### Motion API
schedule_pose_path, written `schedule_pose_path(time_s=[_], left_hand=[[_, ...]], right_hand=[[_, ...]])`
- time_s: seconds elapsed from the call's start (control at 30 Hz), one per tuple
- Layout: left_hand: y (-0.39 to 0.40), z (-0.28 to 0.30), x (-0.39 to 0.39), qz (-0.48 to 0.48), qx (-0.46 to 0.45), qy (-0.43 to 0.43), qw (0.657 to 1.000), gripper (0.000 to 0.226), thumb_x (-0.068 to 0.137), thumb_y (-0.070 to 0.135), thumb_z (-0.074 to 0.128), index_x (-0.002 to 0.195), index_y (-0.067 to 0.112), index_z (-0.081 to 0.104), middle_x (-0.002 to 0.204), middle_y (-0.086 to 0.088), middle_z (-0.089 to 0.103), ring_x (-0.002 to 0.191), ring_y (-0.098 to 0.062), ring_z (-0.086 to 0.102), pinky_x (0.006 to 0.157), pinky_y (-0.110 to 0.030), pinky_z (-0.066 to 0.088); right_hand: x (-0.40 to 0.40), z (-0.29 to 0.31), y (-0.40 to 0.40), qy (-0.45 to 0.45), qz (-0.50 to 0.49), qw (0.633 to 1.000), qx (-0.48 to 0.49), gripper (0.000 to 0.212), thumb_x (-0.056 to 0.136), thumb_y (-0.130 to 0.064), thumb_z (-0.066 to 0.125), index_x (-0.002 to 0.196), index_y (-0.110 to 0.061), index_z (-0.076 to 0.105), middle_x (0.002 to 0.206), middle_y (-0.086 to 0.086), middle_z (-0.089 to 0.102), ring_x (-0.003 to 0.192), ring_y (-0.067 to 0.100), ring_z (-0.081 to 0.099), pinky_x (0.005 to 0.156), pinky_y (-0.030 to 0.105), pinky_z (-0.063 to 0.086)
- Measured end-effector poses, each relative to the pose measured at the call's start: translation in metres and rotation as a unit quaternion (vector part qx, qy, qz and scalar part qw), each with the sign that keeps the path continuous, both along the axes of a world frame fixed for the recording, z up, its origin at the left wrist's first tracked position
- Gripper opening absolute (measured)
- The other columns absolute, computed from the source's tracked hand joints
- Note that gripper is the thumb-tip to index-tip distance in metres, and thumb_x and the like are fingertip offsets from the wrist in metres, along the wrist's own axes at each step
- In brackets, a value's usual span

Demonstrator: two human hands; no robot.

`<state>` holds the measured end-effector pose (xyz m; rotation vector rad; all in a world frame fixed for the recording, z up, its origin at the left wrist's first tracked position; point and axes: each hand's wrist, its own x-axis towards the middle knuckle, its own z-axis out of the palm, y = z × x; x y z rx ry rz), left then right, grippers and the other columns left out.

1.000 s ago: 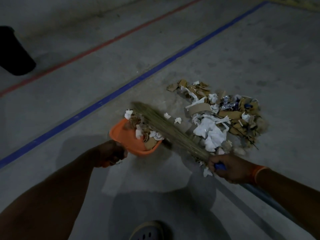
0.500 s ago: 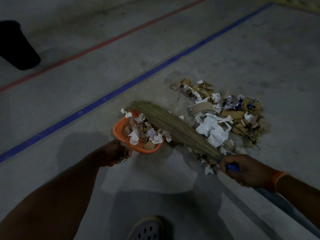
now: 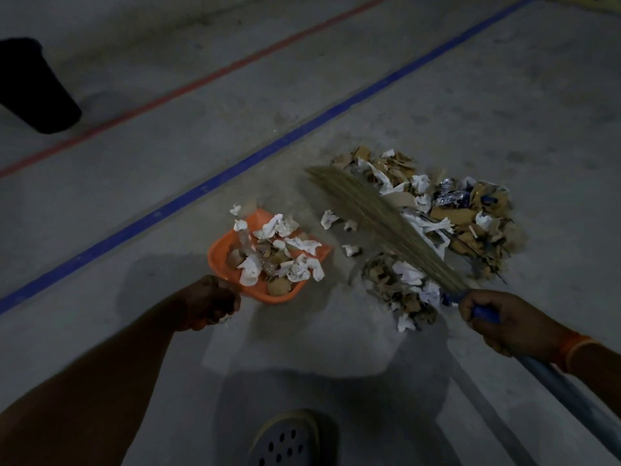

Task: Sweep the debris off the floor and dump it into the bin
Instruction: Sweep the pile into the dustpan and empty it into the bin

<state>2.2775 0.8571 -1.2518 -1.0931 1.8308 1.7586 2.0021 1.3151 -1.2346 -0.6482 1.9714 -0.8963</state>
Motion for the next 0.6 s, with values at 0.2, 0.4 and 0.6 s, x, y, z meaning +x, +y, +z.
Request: schedule_pose_path(time_s=[0.2,0.4,0.6], left_hand=[[-0.006,-0.001,0.038,0.004,0.051,0.017,0.999,0.019,0.072,0.010,0.065,0.080,-0.006,0.058,0.049,-0.009,0.045,0.036,-0.012,0.036,0.037,-0.016,0.030],[-0.009,-0.013,0.046,-0.017,0.044,-0.035,0.998,0.013,0.074,0.011,0.062,0.072,-0.002,0.062,0.055,-0.011,0.047,0.041,-0.015,0.036,0.041,-0.019,0.031],[-0.002,-0.011,0.015,-0.060,0.033,-0.038,0.997,0.021,0.085,0.005,0.054,0.068,0.000,0.065,0.052,-0.011,0.047,0.041,-0.017,0.038,0.043,-0.019,0.032]], right_hand=[[-0.006,-0.015,0.016,0.011,-0.015,1.000,0.026,0.019,0.096,0.001,0.049,0.087,-0.014,0.059,0.064,0.018,0.047,0.044,0.023,0.044,0.046,0.033,0.043],[0.001,-0.024,0.006,-0.034,0.002,0.997,0.065,0.021,0.094,0.003,0.049,0.086,-0.015,0.058,0.062,0.014,0.044,0.044,0.022,0.041,0.047,0.032,0.037],[0.015,-0.022,-0.005,-0.051,0.033,0.996,0.062,0.023,0.091,0.004,0.048,0.083,-0.017,0.056,0.063,0.011,0.046,0.044,0.024,0.044,0.046,0.032,0.039]])
